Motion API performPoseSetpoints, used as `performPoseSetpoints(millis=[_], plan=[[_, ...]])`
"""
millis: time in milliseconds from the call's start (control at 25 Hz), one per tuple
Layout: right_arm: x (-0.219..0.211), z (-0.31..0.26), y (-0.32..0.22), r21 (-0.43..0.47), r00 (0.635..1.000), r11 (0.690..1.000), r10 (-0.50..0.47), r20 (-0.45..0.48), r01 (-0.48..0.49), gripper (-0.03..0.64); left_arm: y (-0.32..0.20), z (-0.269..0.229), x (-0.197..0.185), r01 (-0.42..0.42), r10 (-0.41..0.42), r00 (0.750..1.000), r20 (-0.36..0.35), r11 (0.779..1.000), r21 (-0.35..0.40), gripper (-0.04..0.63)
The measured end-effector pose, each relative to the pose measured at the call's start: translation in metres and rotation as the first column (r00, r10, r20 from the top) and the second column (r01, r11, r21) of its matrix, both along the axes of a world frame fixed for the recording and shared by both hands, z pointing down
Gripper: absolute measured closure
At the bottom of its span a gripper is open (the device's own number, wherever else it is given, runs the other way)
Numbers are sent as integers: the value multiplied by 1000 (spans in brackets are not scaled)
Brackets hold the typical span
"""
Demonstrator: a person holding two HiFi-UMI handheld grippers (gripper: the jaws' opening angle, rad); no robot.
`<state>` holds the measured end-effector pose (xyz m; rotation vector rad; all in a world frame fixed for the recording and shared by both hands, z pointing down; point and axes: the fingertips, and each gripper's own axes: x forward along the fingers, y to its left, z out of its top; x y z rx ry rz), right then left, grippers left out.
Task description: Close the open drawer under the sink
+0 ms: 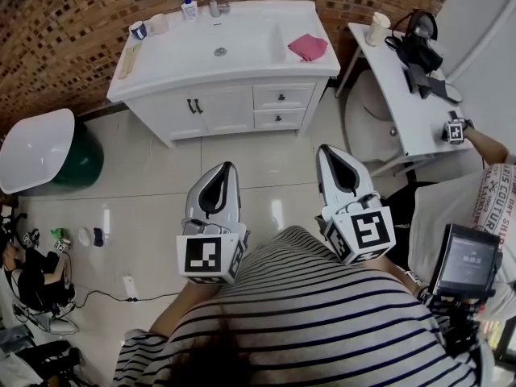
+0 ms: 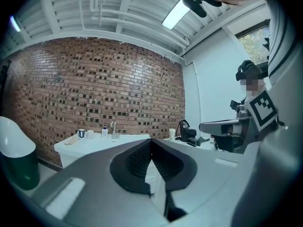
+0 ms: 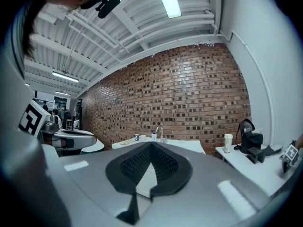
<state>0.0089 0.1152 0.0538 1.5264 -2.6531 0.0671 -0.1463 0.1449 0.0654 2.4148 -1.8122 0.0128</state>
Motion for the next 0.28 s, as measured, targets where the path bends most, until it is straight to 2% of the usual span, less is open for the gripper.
performPoseSetpoints(millis=[280], plan=[[9, 7, 1, -28, 1000, 1000, 0, 12, 0, 617, 1, 1, 10, -4, 4, 1000, 2, 1000, 2, 580]])
